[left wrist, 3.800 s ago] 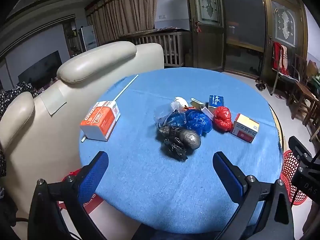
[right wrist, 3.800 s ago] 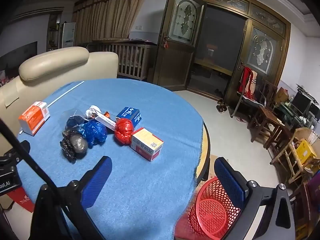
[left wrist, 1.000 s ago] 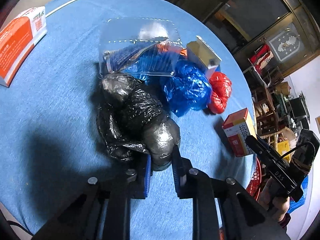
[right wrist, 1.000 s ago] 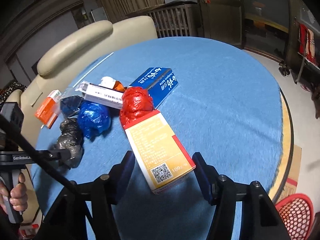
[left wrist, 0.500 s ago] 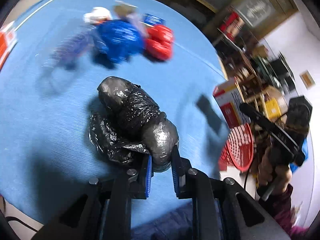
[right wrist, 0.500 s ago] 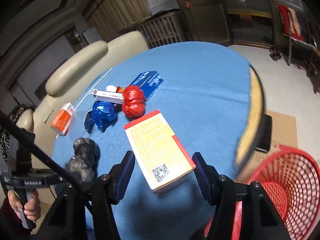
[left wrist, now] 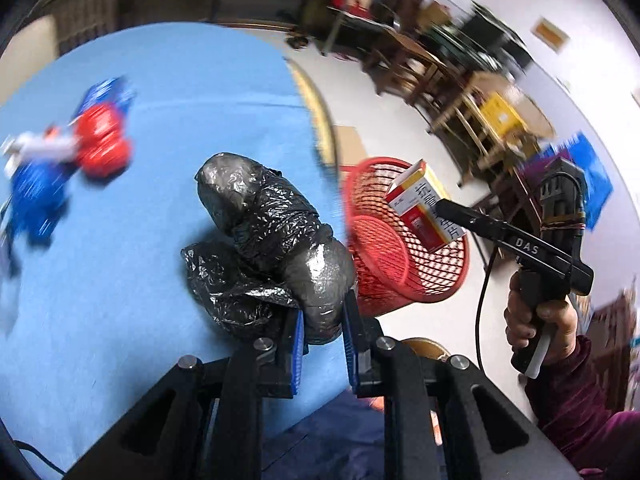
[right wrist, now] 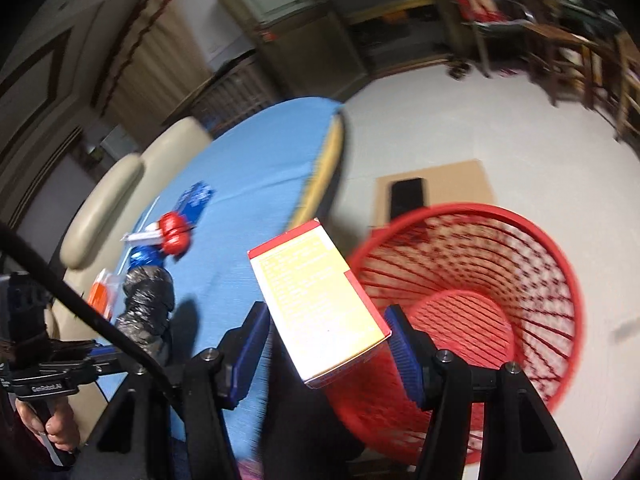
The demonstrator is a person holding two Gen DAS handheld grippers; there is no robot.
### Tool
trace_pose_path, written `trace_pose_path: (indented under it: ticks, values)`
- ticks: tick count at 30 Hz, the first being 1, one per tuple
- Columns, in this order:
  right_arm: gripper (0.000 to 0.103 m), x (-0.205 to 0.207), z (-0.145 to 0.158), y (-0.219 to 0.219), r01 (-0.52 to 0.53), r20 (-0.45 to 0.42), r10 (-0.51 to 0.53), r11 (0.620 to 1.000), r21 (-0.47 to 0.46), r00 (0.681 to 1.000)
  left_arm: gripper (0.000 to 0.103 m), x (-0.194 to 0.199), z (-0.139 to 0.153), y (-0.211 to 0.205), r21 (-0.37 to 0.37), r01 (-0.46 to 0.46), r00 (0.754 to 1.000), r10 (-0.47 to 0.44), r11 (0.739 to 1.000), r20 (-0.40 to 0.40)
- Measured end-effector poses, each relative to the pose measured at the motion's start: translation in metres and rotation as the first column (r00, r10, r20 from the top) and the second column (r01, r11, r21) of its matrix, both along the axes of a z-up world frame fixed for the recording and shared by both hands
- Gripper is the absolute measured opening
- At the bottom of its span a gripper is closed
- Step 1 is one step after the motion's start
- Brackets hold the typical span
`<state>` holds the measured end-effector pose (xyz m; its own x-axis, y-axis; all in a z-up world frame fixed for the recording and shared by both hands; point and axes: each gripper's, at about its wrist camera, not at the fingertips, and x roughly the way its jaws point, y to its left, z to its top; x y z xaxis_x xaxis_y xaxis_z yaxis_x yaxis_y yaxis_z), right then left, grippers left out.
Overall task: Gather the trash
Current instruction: 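Carry both items to the red basket and open both grippers to drop them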
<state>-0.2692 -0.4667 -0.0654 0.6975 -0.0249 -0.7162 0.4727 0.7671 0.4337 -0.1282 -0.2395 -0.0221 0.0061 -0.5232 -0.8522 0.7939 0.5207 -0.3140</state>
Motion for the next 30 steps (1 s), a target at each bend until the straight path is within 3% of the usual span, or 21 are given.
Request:
trace_pose_path:
  ticks: [10, 18, 20, 24, 30]
  values:
    - [0.064, -0.05, -0.023, -0.049, 0.116, 0.019, -0.118, 0.989, 0.096, 0.993, 0.018, -0.034, -0.013, -0.09, 0.055, 0.203, 0.979, -0.204, 0.978, 0.02]
    - [0.068, -0.09, -0.027, -0.079, 0.211, 0.055, -0.222, 0.964, 0.162, 0.973, 0.021, -0.05, -0.031, -0.139, 0.094, 0.259, 0.965, -0.262, 0.961, 0.023]
    - [0.071, -0.096, -0.025, -0.083, 0.229, 0.069, -0.244, 0.957, 0.175, 0.967, 0.022, -0.052, -0.032, -0.145, 0.099, 0.263, 0.963, -0.267, 0.96, 0.032]
    - [0.072, -0.105, -0.024, -0.091, 0.255, 0.082, -0.274, 0.949, 0.187, 0.958, 0.039, -0.051, -0.033, -0.143, 0.096, 0.254, 0.965, -0.259, 0.962, 0.048]
    - [0.072, -0.109, -0.032, -0.119, 0.388, 0.069, -0.406, 0.902, 0.191, 0.911, 0.041, -0.037, -0.022, -0.116, 0.079, 0.211, 0.974, -0.217, 0.974, 0.071]
